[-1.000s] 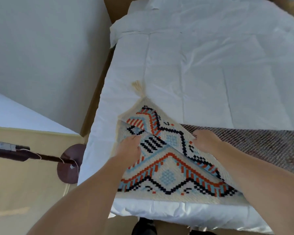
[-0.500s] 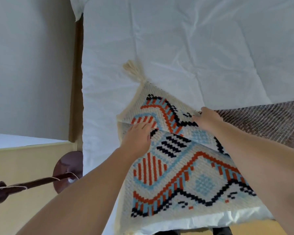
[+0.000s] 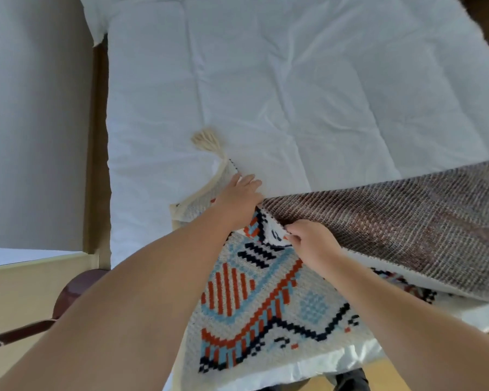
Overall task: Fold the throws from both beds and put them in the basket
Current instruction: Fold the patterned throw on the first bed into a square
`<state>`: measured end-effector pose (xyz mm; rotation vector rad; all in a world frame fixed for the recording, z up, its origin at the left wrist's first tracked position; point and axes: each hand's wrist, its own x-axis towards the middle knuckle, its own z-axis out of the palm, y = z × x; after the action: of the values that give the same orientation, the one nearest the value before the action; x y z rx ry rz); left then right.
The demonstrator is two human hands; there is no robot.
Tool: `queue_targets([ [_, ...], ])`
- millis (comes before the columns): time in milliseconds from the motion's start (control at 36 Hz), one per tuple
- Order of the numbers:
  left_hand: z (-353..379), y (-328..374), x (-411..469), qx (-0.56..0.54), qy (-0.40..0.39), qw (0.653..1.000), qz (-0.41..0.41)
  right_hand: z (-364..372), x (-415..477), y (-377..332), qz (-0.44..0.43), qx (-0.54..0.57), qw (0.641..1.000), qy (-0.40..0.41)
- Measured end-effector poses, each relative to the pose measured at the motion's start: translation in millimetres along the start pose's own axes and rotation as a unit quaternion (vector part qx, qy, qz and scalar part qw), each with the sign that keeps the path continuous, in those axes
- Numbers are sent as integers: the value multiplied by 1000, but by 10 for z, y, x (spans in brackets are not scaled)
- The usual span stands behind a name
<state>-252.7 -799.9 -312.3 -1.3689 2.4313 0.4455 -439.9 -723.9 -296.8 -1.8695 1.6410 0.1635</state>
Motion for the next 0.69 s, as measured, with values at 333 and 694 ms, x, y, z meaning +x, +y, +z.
queue_targets([
  [333,334,-145,-534,19,-24,997,-71,42,-306,123,12,22,999,-22],
  [694,771,356,-1859,-208,4,929,-306,166,-747,55,-77,-71,991,-86],
])
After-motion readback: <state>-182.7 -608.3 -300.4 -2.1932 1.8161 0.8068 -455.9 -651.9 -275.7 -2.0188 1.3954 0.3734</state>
